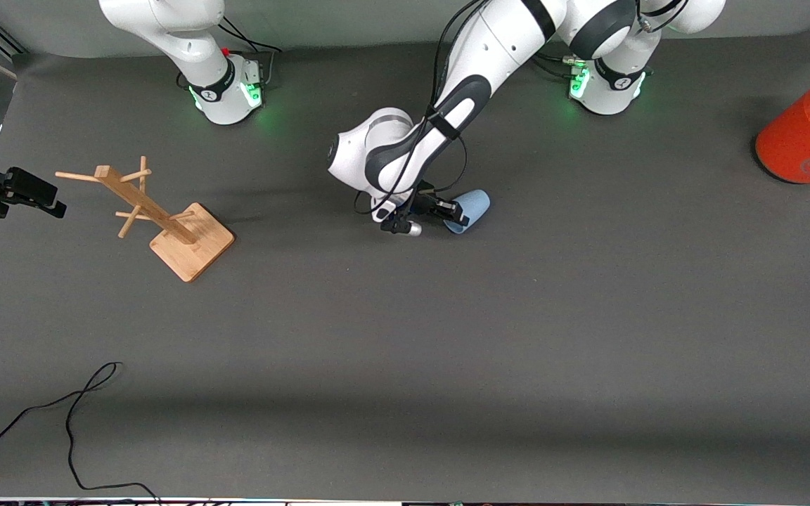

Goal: Rotate and upright cup with both arms
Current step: 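Grasp the lying cup's rim with the left gripper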

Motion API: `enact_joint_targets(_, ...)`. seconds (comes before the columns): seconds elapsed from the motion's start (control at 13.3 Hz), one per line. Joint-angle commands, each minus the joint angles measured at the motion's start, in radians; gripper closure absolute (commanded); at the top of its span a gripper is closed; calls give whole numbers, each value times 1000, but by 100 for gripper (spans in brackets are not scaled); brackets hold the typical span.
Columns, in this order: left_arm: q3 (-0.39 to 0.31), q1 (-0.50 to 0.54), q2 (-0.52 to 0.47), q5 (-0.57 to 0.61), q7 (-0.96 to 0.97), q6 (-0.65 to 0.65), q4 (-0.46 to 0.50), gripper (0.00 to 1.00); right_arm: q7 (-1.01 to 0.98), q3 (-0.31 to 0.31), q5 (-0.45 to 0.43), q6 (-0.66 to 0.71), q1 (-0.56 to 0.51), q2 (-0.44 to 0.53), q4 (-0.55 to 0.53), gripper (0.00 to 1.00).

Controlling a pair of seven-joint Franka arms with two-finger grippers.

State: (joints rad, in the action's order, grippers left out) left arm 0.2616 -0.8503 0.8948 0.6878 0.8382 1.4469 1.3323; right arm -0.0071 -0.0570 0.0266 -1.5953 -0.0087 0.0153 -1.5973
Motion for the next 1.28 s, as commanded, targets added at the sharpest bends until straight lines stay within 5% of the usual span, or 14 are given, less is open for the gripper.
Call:
enact_joint_targets(0.0, -7, 26, -28, -11, -42, 0, -59, 100, -11, -4, -16, -3, 4, 17, -16, 0)
enact_joint_targets(0.3, -2, 109, -45, -118, -25, -62, -359, 100, -14, -4, -19, -2, 6, 18, -29, 0)
enact_joint_targets(0.53, -2, 183, -179, -253, 183, 65, -369, 100, -14, -3, -31, -17, 7, 12, -27, 0)
enact_joint_targets(0.68, -5, 215, -303, -283, 289, 203, -221, 100, -14, 2, -42, -37, 10, 12, -29, 0)
enact_joint_targets(0.9, -7, 264, -489, -294, 433, 557, 167, 100, -13, 2, -76, -40, 38, 14, -32, 0)
enact_joint_targets(1.21, -18, 264, -459, -170, 556, 751, 341, 100, -40, -3, -73, -40, 38, 17, -47, 0)
